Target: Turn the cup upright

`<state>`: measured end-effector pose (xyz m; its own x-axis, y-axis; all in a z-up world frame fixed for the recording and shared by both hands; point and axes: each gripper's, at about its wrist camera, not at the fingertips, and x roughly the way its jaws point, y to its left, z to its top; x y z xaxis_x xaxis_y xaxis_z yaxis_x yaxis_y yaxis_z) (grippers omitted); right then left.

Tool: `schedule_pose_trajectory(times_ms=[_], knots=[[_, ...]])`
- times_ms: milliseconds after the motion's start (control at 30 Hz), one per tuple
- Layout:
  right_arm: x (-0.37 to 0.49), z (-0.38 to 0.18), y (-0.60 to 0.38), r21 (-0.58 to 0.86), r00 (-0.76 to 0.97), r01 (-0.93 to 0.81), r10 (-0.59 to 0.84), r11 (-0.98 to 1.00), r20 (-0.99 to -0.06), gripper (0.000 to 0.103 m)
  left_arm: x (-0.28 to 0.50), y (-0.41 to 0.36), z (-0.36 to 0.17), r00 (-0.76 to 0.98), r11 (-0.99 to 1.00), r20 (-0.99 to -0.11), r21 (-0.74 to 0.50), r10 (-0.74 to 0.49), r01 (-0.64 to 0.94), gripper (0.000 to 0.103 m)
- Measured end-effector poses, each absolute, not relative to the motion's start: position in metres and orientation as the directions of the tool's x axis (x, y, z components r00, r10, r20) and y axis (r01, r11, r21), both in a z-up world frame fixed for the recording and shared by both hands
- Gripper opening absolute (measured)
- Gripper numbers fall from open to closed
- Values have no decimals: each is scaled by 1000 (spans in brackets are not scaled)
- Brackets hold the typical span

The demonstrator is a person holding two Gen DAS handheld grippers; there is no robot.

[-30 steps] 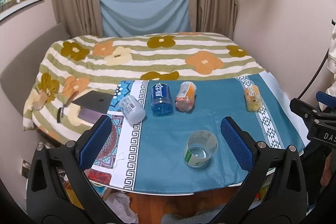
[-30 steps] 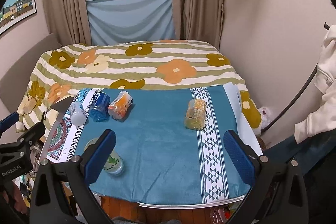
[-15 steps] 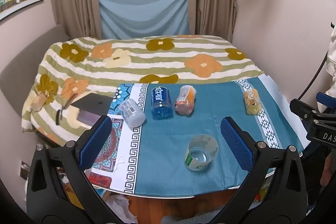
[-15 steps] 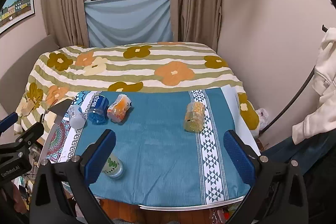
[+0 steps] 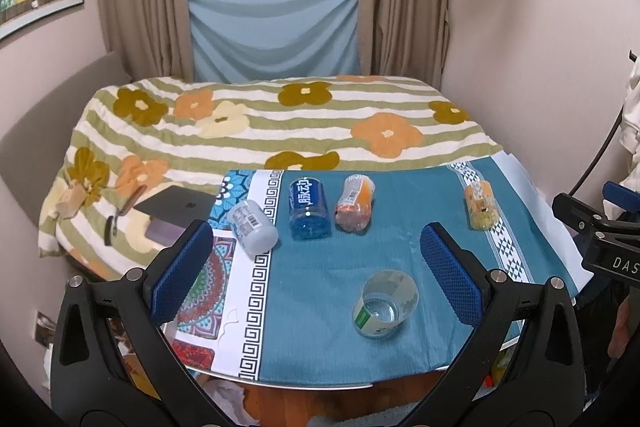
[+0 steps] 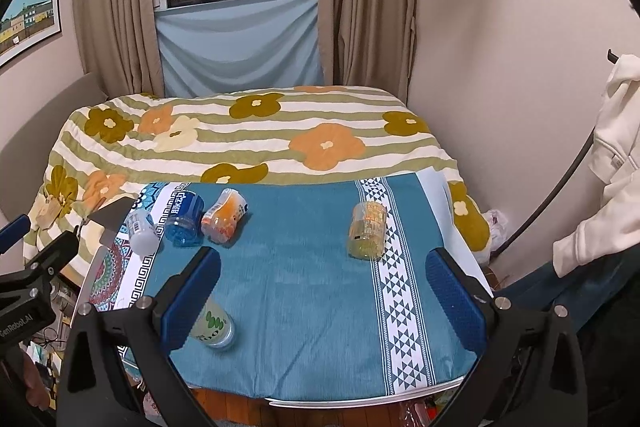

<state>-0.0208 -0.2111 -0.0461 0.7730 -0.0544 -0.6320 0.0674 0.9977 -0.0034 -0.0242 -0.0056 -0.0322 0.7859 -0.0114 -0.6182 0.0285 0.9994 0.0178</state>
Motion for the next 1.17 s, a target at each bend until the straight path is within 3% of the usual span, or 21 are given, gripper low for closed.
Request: schedule_pose_trajectory(times_ms=[1167], knots=[[-3, -46, -202, -9, 775, 101, -84, 995, -627, 102, 0, 4, -29, 805, 997, -592, 50, -19, 60, 103]])
